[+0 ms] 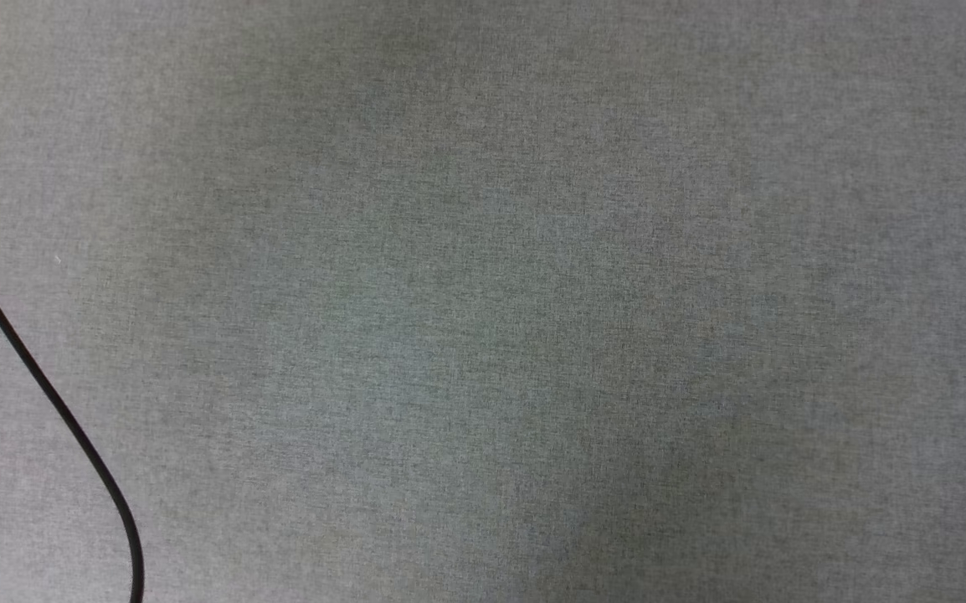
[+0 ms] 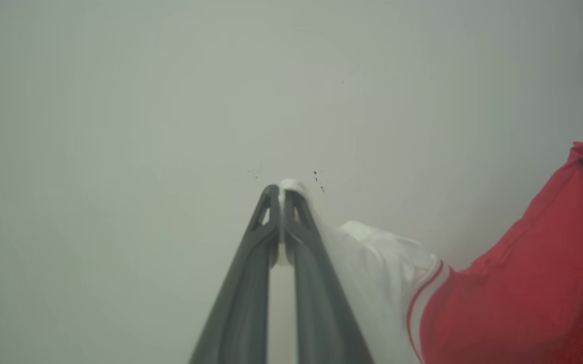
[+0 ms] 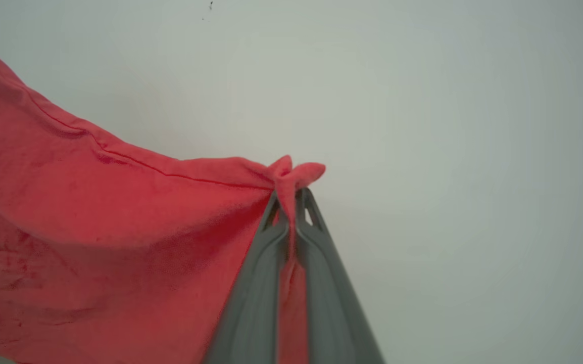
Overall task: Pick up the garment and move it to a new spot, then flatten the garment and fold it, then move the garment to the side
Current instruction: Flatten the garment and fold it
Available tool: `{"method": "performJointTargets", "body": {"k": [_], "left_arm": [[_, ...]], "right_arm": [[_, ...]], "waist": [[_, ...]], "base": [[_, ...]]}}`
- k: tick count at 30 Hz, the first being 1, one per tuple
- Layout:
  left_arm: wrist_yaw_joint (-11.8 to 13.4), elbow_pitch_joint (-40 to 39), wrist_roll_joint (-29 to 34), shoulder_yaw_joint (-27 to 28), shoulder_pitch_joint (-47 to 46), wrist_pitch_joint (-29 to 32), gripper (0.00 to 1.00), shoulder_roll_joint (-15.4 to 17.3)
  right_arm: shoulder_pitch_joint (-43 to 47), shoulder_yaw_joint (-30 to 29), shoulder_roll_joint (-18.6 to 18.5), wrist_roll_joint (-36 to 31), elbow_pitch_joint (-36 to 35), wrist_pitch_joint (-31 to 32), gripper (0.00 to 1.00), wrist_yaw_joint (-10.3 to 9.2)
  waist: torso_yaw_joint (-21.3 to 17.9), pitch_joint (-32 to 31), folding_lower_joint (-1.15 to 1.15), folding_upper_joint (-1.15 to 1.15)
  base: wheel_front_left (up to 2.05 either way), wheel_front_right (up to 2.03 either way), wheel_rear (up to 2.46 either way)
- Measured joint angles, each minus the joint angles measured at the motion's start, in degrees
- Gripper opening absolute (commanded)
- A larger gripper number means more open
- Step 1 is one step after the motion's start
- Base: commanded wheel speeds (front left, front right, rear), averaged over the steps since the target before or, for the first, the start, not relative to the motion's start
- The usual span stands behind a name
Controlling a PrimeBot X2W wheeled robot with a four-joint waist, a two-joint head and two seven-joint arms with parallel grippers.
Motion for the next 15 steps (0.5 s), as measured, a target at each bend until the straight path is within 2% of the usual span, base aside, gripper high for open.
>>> {"method": "performJointTargets", "body": {"k": [6, 15], "left_arm": [[-0.15, 2.87, -2.15, -2.93, 3.89, -1.64, 0.00, -0.56], [-0.14, 0.56, -5.58, -5.17, 21.70, -2.72, 0.00, 0.12]], "right_arm": [[2.79, 5.41, 0.41, 2.21, 3.54, -2.92, 0.00, 0.00], [17.12, 12.15, 0.56, 8.88, 5.46, -8.82, 0.00, 0.00]], "waist": [[0.19, 0.61, 0.00, 0.00], [-0.12, -2.01, 0.00, 0.00]], "base": [[0.00, 0.00, 0.00], [0.00, 0.00, 0.00]]}}
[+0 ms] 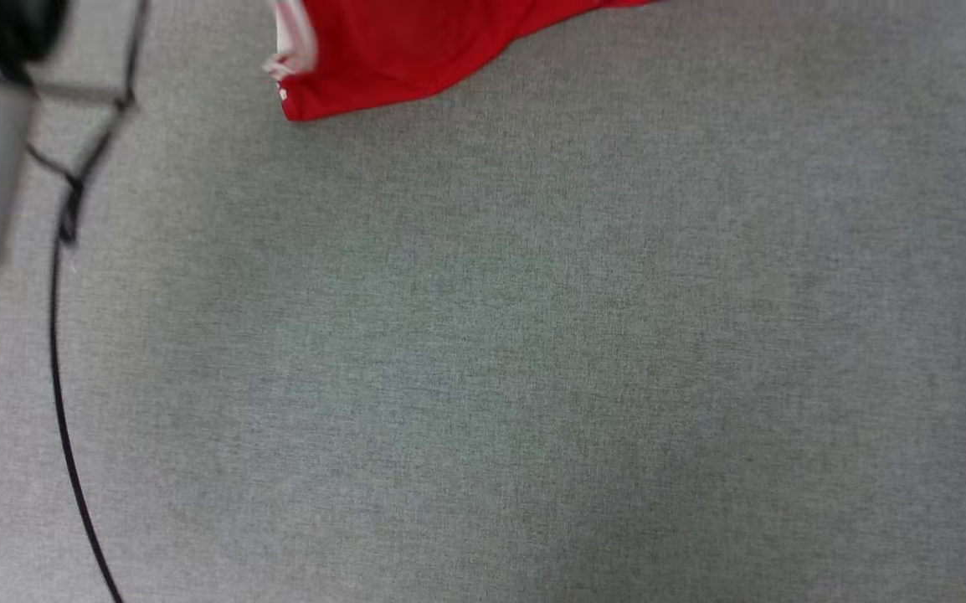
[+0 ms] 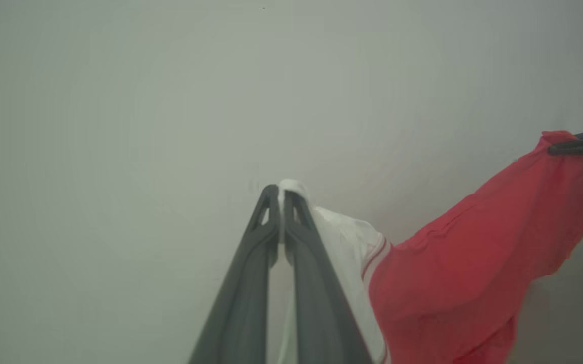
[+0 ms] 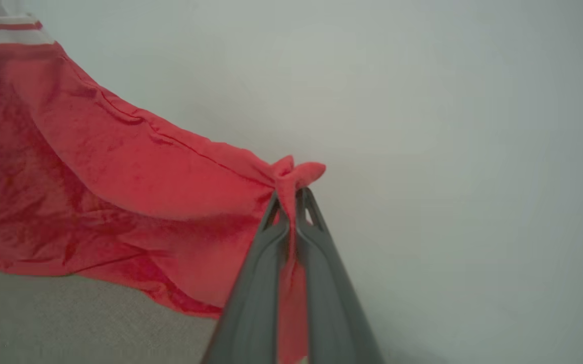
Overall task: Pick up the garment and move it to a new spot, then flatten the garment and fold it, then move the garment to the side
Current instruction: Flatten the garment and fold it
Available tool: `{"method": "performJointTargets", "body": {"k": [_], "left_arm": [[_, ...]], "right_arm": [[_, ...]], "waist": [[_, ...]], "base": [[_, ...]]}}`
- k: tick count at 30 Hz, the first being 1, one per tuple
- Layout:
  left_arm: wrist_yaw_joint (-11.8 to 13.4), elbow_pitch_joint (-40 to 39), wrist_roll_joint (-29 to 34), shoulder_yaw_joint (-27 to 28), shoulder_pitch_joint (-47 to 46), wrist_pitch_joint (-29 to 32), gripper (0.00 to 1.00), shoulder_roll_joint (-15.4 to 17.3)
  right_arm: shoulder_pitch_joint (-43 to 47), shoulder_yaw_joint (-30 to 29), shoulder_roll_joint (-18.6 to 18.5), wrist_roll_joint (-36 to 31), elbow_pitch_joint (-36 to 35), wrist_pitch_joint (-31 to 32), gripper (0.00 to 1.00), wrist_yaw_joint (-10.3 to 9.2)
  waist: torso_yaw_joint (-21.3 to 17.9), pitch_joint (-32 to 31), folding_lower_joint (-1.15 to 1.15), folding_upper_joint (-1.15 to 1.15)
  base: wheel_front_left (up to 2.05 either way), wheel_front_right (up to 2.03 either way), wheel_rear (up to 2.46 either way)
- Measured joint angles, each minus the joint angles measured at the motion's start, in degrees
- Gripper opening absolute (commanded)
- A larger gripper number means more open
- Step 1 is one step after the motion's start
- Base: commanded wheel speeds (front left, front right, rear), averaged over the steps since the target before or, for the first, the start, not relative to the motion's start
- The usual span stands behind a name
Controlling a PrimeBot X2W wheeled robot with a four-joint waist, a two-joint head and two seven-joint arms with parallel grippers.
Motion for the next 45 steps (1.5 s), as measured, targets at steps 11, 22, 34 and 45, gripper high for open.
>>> {"method": "performJointTargets", "body": {"k": [11, 22, 34, 45], "left_arm": [[3.93, -13.62, -1.99, 0.05, 30.71, -0.16, 0.00, 1.67], [9.68, -24.13, -8.02, -2.53, 58.63, 0.69, 0.00, 6.45], [16.15, -34.39, -15.34, -4.64, 81.53, 3.05, 0.00, 10.46], [17.98, -33.55, -19.60, -5.79, 92.47, 2.24, 0.00, 10.92]], "right_arm": [[21.55, 8.35, -5.37, 6.49, -7.97, -3.59, 0.00, 0.00], [44.43, 8.13, -12.25, 12.17, -15.68, -4.58, 0.00, 0.00], [70.12, -0.18, -14.89, 13.37, -21.51, -5.55, 0.00, 0.00], [88.81, -12.20, -12.30, 9.47, -25.76, -4.17, 0.00, 0.00]], "waist": [[-0.01, -7.63, -0.01, 0.00], [0.06, -18.27, -0.03, 0.00], [0.59, -27.76, -0.03, 0.00], [0.35, -31.10, -0.02, 0.00]], "base": [[0.00, 0.00, 0.00], [0.00, 0.00, 0.00], [0.00, 0.00, 0.00], [0.00, 0.00, 0.00]]}}
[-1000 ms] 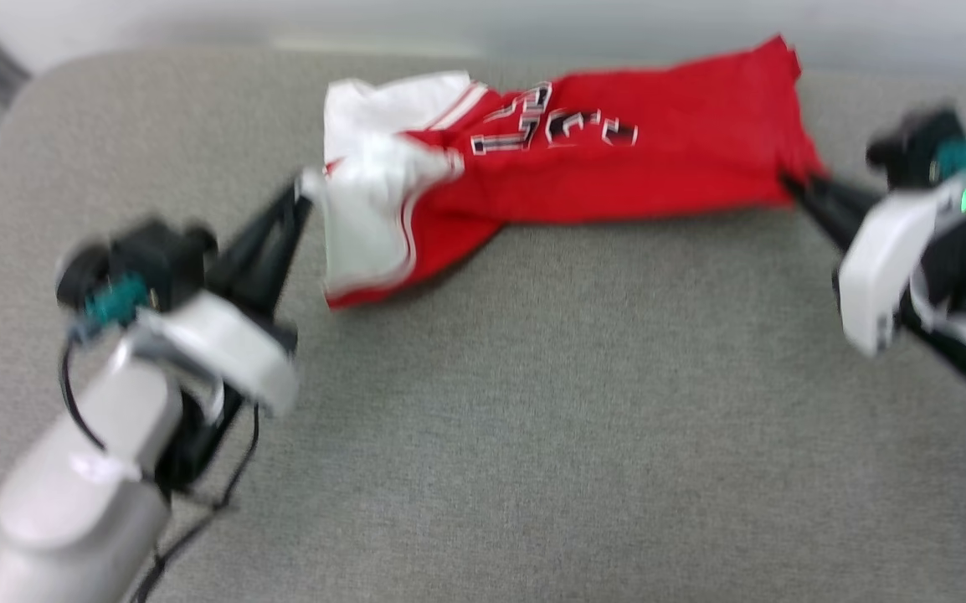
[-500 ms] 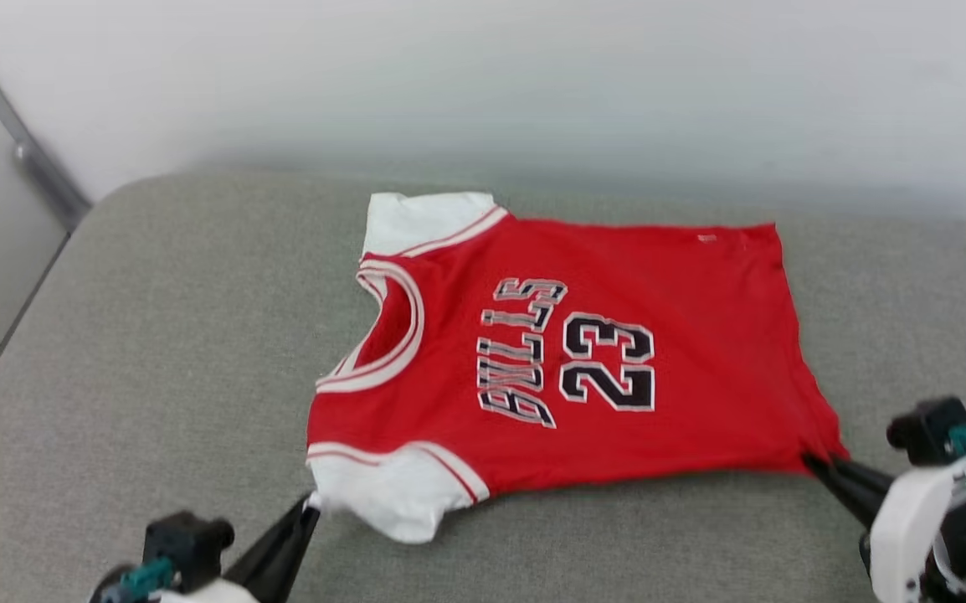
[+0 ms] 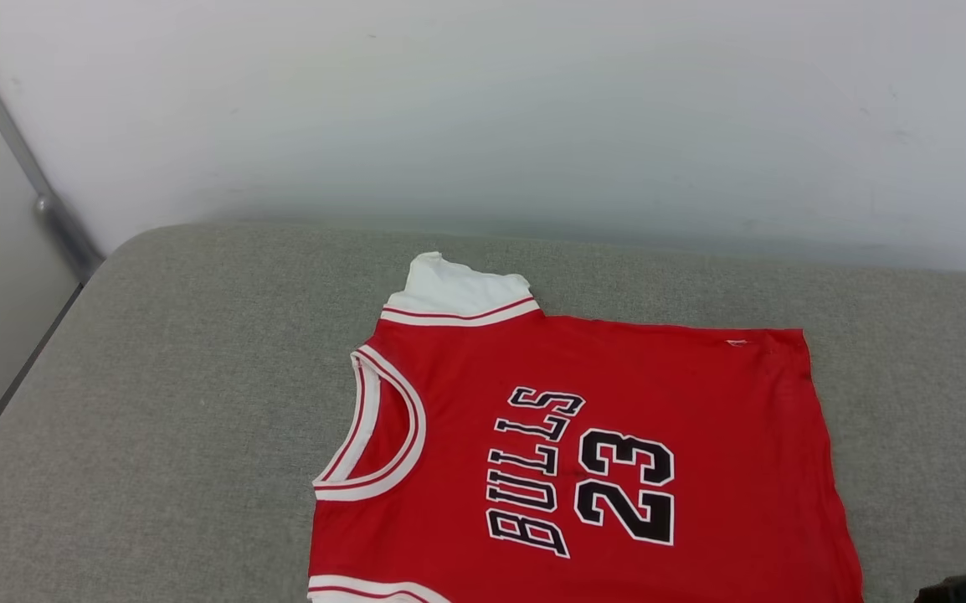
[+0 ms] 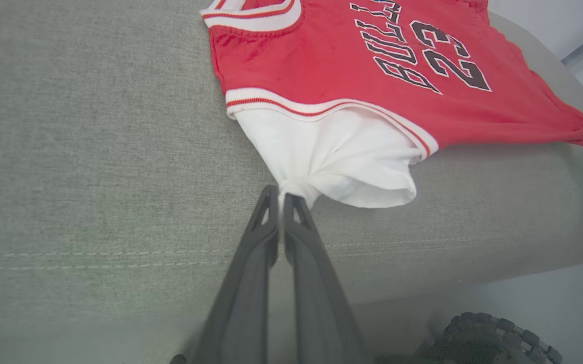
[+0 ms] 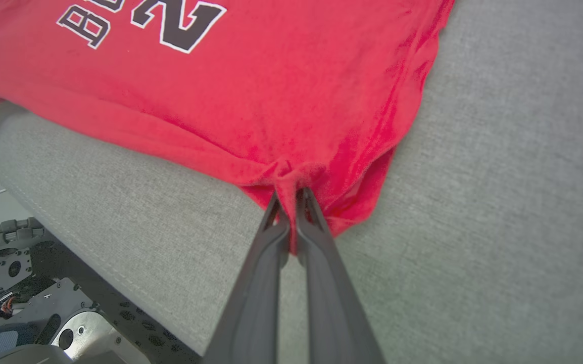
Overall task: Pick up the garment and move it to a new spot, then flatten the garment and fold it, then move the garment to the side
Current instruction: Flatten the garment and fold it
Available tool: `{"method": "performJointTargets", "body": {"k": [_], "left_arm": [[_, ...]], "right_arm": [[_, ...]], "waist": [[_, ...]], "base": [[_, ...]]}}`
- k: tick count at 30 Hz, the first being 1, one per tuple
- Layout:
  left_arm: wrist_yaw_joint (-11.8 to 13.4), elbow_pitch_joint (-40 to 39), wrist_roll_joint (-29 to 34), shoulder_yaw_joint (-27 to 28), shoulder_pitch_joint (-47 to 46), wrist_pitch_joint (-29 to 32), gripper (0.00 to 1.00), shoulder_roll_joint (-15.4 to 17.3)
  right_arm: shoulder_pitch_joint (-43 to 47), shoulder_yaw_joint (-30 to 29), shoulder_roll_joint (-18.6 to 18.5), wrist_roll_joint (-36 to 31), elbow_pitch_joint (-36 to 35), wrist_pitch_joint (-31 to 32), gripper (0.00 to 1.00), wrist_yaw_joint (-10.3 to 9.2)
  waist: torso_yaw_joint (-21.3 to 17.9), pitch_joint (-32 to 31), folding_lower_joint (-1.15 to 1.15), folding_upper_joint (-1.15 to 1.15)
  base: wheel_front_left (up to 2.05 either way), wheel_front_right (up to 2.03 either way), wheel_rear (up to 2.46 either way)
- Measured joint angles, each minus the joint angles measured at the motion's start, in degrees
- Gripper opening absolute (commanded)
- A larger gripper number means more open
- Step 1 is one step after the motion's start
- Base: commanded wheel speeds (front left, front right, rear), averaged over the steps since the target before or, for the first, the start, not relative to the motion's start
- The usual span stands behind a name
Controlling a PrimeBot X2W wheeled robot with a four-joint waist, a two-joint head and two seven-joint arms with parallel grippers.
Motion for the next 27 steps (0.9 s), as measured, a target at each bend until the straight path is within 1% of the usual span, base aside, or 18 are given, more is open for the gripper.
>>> {"method": "performJointTargets", "body": {"k": [5, 7, 10, 14, 18, 22, 24, 27], "left_arm": [[-0.56, 1.58, -0.54, -0.22, 1.16, -0.58, 0.00, -0.98], [-0.66, 2.23, -0.43, -0.16, 1.14, -0.66, 0.00, -1.29], [-1.10, 2.96, 0.93, 0.27, -0.44, -0.90, 0.00, -0.91], [-2.70, 3.02, 4.07, 0.10, -6.43, 0.46, 0.00, 0.59], [-4.69, 3.56, 6.24, -0.34, -13.73, 2.82, 0.00, 0.12], [-6.65, 5.94, 7.58, -0.51, -20.76, 4.60, 0.00, -1.58], [-7.35, 7.73, 8.23, -0.38, -24.07, 5.13, 0.00, -2.41], [-9.09, 10.61, 8.96, -0.68, -28.20, 5.80, 0.00, -3.70]], "right_arm": [[6.42, -5.80, 1.57, -2.29, -3.01, 2.41, 0.00, 0.00], [7.87, -7.84, 2.29, -3.72, -4.33, 3.55, 0.00, 0.00], [9.04, -10.72, 3.63, -5.66, -6.15, 5.12, 0.00, 0.00], [9.09, -14.46, 5.09, -8.32, -9.09, 6.80, 0.00, 0.00], [8.51, -17.55, 6.08, -9.98, -11.38, 8.80, 0.00, 0.00], [6.05, -19.81, 6.73, -11.25, -12.93, 10.46, 0.00, 0.00], [4.88, -20.12, 7.19, -11.44, -13.57, 11.48, 0.00, 0.00], [2.72, -20.30, 7.35, -11.83, -14.27, 12.85, 0.00, 0.00]], "waist": [[0.12, -0.26, 0.01, 0.00], [-0.01, -0.27, 0.01, 0.00], [-0.07, -0.30, 0.01, 0.00], [0.03, 0.03, 0.01, 0.00], [0.08, 0.71, 0.02, 0.00], [-0.27, 1.86, 0.02, 0.00], [-0.51, 2.61, 0.02, 0.00], [-0.85, 4.44, 0.02, 0.00]], "base": [[0.00, 0.00, 0.00], [0.00, 0.00, 0.00], [0.00, 0.00, 0.00], [0.00, 0.00, 0.00], [0.00, 0.00, 0.00], [0.00, 0.00, 0.00], [0.00, 0.00, 0.00], [0.00, 0.00, 0.00]]}}
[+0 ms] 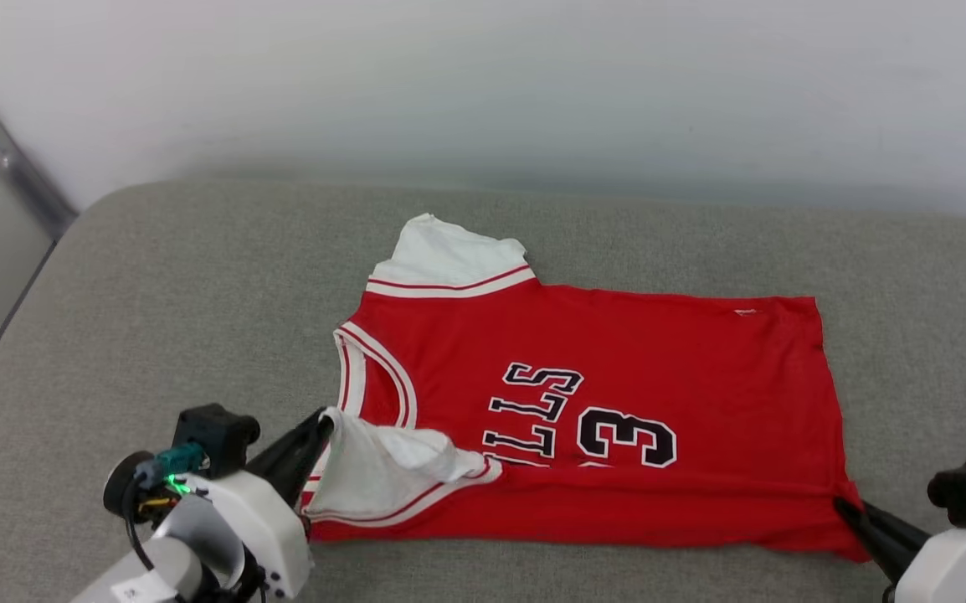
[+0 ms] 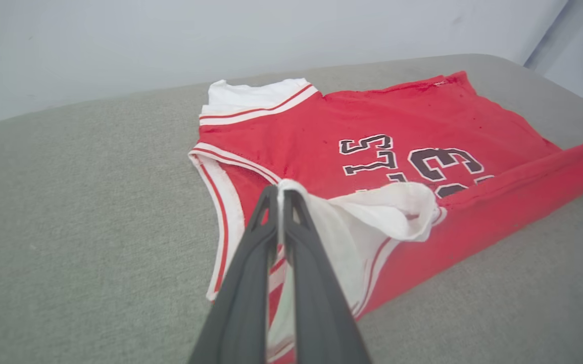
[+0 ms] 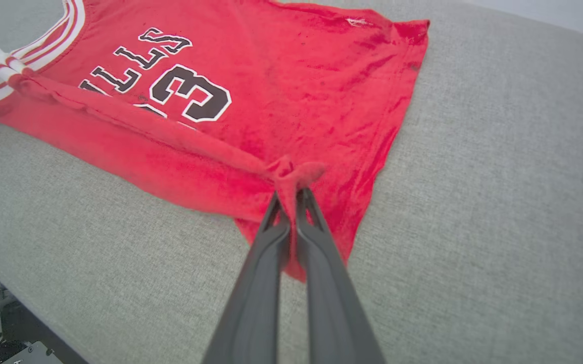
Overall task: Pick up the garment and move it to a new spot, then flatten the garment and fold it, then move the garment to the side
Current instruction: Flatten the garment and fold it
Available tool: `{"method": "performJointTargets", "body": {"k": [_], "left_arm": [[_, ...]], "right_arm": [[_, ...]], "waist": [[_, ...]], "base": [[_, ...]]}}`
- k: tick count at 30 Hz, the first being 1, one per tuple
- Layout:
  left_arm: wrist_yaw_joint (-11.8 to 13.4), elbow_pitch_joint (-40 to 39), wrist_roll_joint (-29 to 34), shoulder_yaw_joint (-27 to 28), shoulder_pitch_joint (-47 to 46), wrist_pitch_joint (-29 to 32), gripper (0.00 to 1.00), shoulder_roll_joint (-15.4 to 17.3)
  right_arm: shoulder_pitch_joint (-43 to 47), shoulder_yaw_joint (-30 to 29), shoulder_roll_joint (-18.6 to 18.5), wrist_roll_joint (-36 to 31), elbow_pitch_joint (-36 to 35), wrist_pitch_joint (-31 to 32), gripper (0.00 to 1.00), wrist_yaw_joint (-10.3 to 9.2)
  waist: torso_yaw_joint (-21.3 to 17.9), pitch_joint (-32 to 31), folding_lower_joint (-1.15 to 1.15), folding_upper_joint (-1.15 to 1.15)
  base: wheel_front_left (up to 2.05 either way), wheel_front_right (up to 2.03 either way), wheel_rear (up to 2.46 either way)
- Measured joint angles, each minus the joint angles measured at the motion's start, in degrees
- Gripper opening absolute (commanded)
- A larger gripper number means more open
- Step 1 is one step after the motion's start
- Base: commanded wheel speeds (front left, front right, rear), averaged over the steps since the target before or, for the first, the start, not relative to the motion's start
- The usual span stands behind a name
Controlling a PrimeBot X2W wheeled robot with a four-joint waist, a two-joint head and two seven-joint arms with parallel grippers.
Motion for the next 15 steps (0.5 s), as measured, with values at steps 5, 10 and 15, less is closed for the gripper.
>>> {"method": "performJointTargets", "body": {"k": [5, 10, 15], "left_arm": [[-2.16, 5.97, 0.57, 0.44, -5.66, -1.01, 0.00, -2.00], [-4.00, 12.93, 1.36, 0.27, -10.22, -2.03, 0.00, -4.09], [-5.67, 19.90, 2.35, -0.66, -13.95, -3.55, 0.00, -6.76]], "right_arm": [[-4.75, 0.73, -0.22, 0.12, 0.60, 1.96, 0.00, 0.00], [-9.42, 2.76, -0.91, 0.57, 2.57, 2.63, 0.00, 0.00], [-14.05, 5.45, -1.51, 0.70, 5.59, 2.93, 0.00, 0.00]], "waist": [[-0.70, 3.82, 0.00, 0.00], [-1.22, 7.78, 0.01, 0.00], [-1.51, 11.44, 0.01, 0.00]], "base": [[0.00, 0.00, 0.00], [0.00, 0.00, 0.00], [0.00, 0.00, 0.00]]}}
